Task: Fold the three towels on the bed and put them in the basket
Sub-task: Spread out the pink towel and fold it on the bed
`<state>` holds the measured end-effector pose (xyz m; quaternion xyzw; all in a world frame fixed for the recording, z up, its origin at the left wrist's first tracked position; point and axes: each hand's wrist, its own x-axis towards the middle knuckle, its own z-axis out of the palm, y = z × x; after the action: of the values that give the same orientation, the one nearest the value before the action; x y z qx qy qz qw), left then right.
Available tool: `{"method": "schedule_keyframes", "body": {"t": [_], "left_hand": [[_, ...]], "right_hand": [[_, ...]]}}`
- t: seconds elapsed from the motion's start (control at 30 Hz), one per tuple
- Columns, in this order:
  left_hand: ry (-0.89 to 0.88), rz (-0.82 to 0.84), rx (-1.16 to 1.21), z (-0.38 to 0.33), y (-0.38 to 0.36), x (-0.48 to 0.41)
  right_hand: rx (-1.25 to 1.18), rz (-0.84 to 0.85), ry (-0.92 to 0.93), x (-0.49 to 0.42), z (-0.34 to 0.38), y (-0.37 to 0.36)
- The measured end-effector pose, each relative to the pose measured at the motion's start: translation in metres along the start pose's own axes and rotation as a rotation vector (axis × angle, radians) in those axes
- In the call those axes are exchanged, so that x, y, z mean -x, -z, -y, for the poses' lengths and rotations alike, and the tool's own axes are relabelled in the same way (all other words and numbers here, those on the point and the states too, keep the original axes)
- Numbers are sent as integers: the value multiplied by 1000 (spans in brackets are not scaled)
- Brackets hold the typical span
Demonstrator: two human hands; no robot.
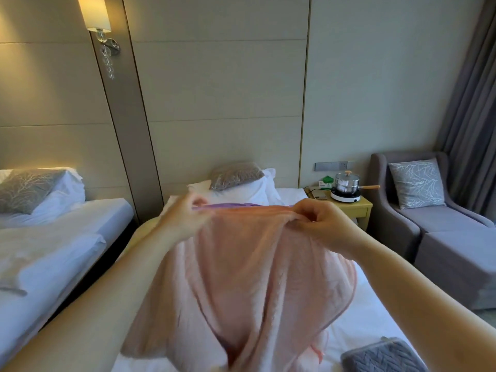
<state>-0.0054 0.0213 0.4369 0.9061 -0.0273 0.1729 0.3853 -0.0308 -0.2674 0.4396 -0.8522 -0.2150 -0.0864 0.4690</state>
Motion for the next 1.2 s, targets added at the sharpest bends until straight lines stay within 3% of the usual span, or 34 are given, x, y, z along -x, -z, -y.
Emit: {"method": "schedule_keyframes", "body": {"t": [0.1,0.17,0.33,0.53,0.7,0.87,1.07,1.2], "left_hand": [[-138,437,193,-17,-39,23],[-224,520,222,-24,-61,31],[-318,503,139,-24,-68,29],[-267,276,275,-25,-51,23],[-237,306,342,-23,-49,26],[-320,366,316,-38,-62,30],[-247,400,457,-43,-69,37],[-240,402,379,-36,-77,45]], "right_hand": [[72,129,73,-7,5,-17],[113,176,85,-8,2,-25],[197,225,-16,-3,-19,-22],[233,300,-192,9,-30,2],[312,77,-22,6,-12,13],[248,73,149,4,10,0],[211,6,135,5,-6,-22],[171,-34,161,5,-7,-27]]}}
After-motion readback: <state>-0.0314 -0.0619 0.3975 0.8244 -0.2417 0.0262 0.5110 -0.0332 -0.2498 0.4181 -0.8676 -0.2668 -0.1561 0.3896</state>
